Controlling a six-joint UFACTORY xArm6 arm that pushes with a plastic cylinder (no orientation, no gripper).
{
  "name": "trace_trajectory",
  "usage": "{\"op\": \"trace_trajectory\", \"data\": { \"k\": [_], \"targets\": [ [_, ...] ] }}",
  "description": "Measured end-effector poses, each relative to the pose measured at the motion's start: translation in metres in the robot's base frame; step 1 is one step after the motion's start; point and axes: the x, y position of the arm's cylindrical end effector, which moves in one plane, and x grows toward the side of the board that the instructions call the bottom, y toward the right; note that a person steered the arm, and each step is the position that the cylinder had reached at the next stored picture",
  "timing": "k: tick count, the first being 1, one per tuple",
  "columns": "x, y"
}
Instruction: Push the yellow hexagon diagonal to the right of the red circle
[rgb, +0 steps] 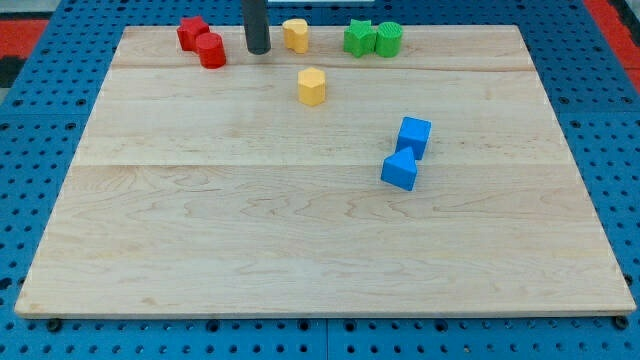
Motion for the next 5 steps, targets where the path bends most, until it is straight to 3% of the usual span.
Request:
{"op": "trace_trajectory", "data": {
  "k": [1, 3, 4, 5],
  "targets": [
    [-0.020, 0.001],
    [-0.020, 0.064],
    [0.002, 0.034],
    [0.047, 0.112]
  ]
}}
